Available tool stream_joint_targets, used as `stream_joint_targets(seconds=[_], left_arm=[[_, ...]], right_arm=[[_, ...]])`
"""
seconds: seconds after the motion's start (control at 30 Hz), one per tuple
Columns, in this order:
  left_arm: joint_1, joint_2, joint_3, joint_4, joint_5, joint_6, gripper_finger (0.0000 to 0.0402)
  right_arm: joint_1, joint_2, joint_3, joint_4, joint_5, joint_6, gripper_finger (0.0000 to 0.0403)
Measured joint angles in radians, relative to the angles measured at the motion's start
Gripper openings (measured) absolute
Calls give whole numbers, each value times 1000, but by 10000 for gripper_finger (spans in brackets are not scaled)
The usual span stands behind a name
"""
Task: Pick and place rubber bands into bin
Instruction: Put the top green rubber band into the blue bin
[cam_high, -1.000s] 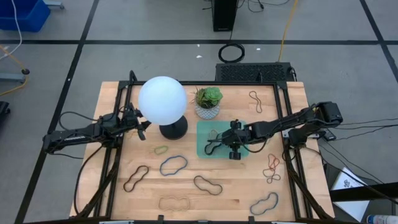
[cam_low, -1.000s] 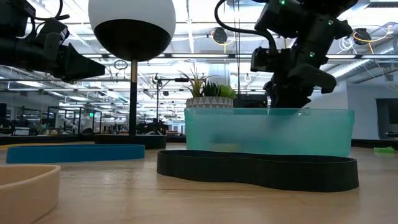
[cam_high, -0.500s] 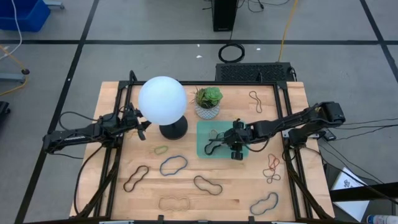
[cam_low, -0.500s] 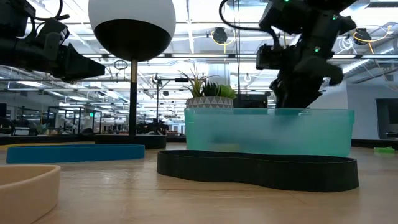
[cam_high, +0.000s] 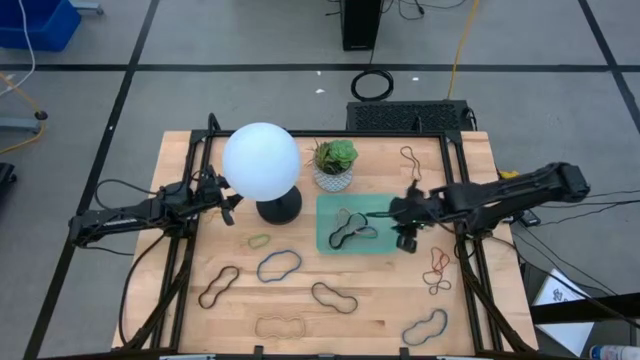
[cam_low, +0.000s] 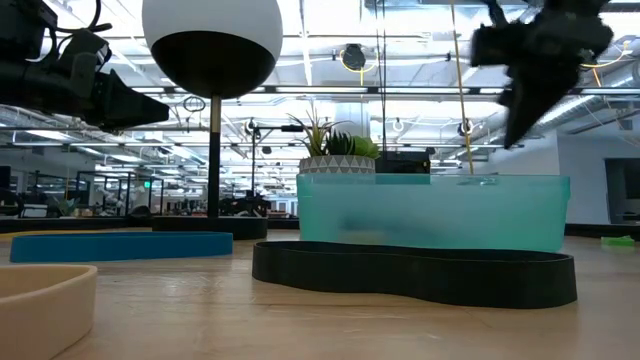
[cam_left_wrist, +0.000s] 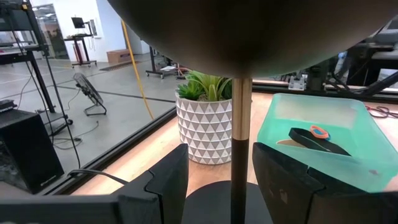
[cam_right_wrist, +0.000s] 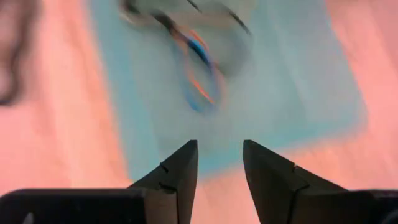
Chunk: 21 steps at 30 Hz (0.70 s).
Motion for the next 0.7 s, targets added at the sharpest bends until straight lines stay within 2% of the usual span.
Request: stream_joint_targets(seconds=[0.1,0.27,0.4,0.7], left_arm=[[0,0,0,0,0,1,186],[0,0,0,0,0,1,186],[0,0,0,0,0,1,186],[0,0,0,0,0,-2,186]], right_arm=[[4,-28,0,-167,66,142,124],[4,-34,0,-314,70,356,125],[3,-22,-18,-335,69,441,125],[3,-21,-193,-295,36,617,125]])
